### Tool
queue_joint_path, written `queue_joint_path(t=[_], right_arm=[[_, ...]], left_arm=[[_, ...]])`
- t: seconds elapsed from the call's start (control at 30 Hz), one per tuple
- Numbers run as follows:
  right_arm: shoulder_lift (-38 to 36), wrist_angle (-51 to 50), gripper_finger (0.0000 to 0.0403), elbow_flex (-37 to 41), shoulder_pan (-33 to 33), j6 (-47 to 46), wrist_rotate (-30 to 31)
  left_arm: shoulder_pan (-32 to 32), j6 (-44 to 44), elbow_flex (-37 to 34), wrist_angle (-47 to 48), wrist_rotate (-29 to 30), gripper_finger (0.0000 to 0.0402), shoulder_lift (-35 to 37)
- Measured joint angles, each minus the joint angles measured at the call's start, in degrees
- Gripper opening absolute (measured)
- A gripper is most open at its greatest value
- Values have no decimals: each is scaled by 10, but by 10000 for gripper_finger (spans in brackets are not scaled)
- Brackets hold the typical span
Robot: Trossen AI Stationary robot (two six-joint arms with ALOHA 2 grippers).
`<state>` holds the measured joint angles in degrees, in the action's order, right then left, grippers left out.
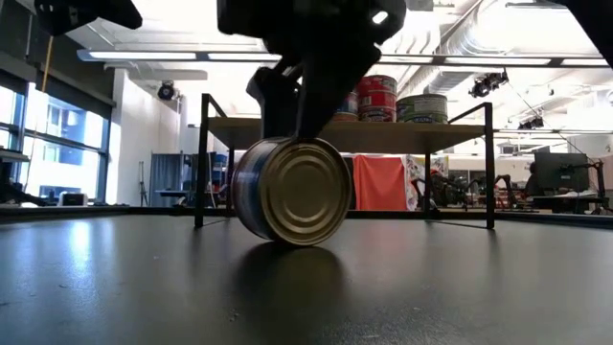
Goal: Stack canned seafood by type on shelf
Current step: Stack the blue tuna can on top of the blue tuna can on the shelf
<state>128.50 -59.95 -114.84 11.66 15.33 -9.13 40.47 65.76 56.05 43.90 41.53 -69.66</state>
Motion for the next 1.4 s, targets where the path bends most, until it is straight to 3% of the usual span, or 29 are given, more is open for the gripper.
queue_joint_path(t=[0.3,0.57,0.63,0.83,1.2,1.4], right_arm=[[3,18,311,45,3,-39,46],[3,25,196,70,5,-75,50],[3,12,165,57,6,-78,50],[-32,-71,165,-19,5,-52,55],[-97,-185,166,-202,-41,-31,326],[-160,-212,167,-174,-100,-32,468]], left_arm=[[0,-30,0,33,64,0,46],[-10,-52,0,50,123,0,79],[-14,-60,0,49,135,0,89],[-28,-108,0,48,158,0,132],[-71,-165,0,48,177,0,161],[-83,-163,0,46,165,0,153]])
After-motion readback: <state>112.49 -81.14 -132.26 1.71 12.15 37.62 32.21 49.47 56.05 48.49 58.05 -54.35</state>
